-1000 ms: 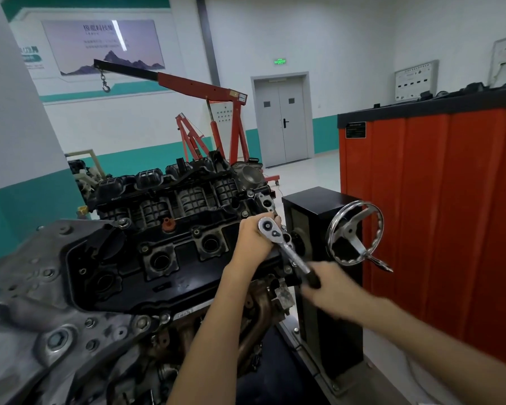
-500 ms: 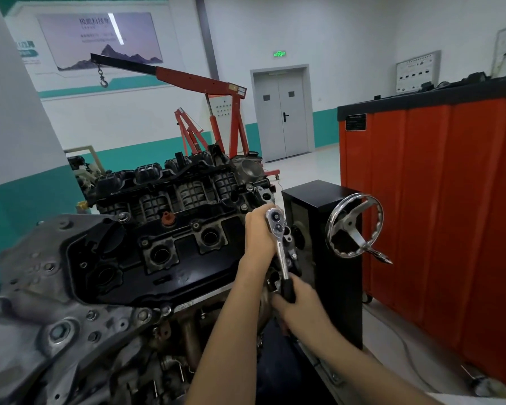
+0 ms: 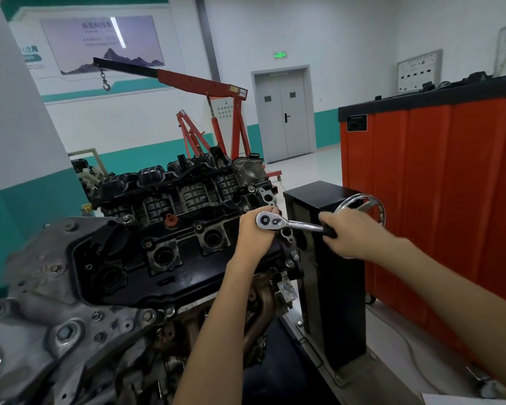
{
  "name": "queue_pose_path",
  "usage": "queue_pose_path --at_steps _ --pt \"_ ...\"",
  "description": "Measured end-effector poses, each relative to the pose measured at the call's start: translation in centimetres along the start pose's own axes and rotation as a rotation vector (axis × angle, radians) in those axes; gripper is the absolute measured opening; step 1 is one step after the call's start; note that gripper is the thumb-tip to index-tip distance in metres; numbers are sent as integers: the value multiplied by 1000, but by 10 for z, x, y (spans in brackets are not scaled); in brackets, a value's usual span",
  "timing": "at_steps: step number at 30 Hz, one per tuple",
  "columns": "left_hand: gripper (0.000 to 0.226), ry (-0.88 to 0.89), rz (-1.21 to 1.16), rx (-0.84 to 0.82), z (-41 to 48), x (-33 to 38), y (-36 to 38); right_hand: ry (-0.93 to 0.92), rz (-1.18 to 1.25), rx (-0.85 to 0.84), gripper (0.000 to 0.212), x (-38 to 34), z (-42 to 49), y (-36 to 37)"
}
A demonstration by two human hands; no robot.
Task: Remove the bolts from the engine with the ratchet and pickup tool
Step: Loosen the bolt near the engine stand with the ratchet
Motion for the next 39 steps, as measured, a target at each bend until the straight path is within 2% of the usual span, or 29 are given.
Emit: queue_pose_path --at_steps 3,6,8,9,12,16,19,20,21,23,26,29,31,33,34,36,39 --pt "52 -56 -152 67 0 -6 4 136 419 71 19 -38 -22 36" --pt "56 -42 -181 75 -1 -5 14 234 917 128 18 -89 -41 68" --pt "57 -31 -204 65 -1 -4 16 239 1125 159 12 -111 -42 77" --pt "56 -24 -199 59 -1 -5 15 235 1152 160 10 -114 -41 78" --pt "58 3 -120 17 1 -6 9 189 943 102 6 -93 -37 70" --pt "56 27 -5 -46 4 -6 4 87 554 -92 5 -31 -25 35" --pt "53 42 73 -76 5 -3 2 -12 48 -64 13 2 -5 -3" --pt "53 41 69 -65 4 -2 1 -23 -26 -30 15 4 -1 -8" --pt "53 26 35 -34 3 -2 1 -12 -34 -10 16 1 0 -9" --pt "52 -24 -67 38 1 -3 0 59 101 6 15 -14 -8 8" --pt "52 -53 -189 71 0 -7 8 199 540 89 12 -56 -32 48" --pt "62 -20 -201 59 0 -6 16 246 1058 179 10 -101 -41 72" --pt "62 -11 -200 39 1 -7 17 253 1231 187 7 -120 -39 78" --pt "62 -19 -187 31 3 -8 14 252 1218 148 6 -117 -38 76" --pt "61 -7 -150 26 3 -8 13 249 1143 120 12 -106 -38 73" --pt "59 19 -71 -4 5 -9 10 200 883 32 22 -73 -37 57" --pt "57 41 50 -60 7 -6 3 58 383 -99 20 -18 -22 20"
Point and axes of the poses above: each hand's wrist, its own z-axis towards the middle knuckle, its own y-axis out of the palm, x = y × z, the point moved 3 cm from there along z, towards the middle knuckle, and after that the axes turned 13 degrees about -y, right-handed, at the moved point
